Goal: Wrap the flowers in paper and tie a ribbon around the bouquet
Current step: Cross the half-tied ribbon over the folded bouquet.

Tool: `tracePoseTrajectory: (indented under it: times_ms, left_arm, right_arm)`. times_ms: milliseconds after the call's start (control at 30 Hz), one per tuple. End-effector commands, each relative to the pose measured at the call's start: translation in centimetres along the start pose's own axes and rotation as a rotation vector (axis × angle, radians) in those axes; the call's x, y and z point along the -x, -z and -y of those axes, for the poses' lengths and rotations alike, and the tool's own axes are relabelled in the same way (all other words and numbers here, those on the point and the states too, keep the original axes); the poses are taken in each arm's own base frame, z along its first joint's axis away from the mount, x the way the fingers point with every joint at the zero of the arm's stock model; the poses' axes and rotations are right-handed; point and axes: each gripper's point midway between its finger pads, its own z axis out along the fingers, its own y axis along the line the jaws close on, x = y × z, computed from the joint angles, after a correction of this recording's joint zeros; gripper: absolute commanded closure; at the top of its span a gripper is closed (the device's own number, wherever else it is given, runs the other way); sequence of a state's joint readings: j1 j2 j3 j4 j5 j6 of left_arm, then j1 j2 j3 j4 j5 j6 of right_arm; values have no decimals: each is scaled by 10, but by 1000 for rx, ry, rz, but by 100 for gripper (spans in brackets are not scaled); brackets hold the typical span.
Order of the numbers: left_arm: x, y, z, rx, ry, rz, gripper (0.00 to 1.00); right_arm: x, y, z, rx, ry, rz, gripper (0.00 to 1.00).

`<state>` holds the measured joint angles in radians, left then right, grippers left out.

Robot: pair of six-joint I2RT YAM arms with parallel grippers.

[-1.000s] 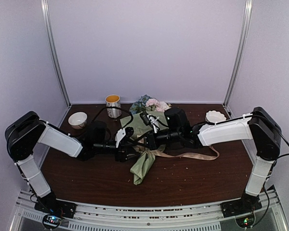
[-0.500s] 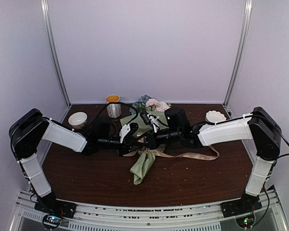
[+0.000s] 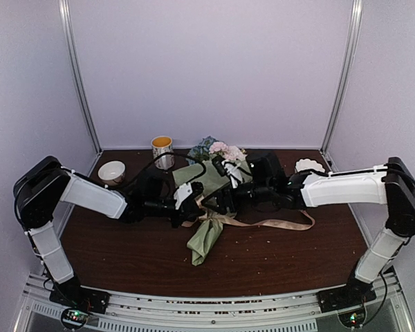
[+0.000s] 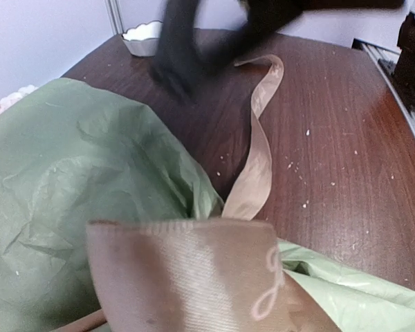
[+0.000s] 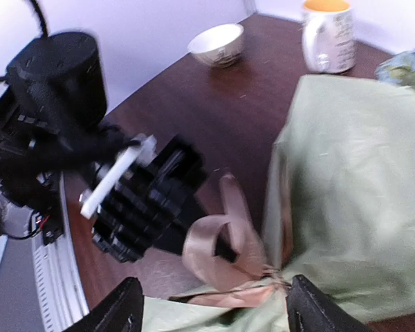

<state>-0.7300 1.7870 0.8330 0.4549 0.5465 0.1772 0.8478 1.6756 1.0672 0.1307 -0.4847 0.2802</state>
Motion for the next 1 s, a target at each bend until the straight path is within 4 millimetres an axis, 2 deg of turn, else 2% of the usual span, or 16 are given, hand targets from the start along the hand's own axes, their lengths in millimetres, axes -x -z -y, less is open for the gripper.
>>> tracePoseTrajectory:
  times_ms: [0,100,133,233,333,500,633,700,800,900,967]
  left_arm:
    - [9,-3,-3,109,-158,-101,100]
    - [7,1,-2,123,-173,-120,100]
    - [6,1,0,124,-178,-124,100]
    - [6,4,0,139,-200,-143,100]
    - [9,5,-1,149,-206,-139,100]
    - [9,5,-3,158,-199,-144,100]
    - [8,6,-2,159,-193,-150,100]
    - [7,6,-2,162,-191,-156,100]
    - [8,8,-2,166,-189,-159,100]
    - [8,8,-2,162,-190,-156,100]
    - [8,7,-2,160,-189,-157,100]
  right_arm:
    - [15,78,80,-580,128,-22,25]
    - [3,146,136,-990,139,-98,14]
    - [-8,170,154,-1104,113,-149,11]
    - [-43,219,196,-1266,-45,-235,6]
    - [-73,247,215,-1352,-161,-251,0]
    - [-107,255,226,-1324,-325,-169,0]
    - [-116,251,230,-1226,-423,-101,1]
    - [-126,250,232,-1205,-488,-108,6]
    - [-153,244,232,-1147,-615,-154,17]
    - [-175,239,234,-1104,-702,-166,31]
    - [-178,242,236,-1120,-705,-173,38]
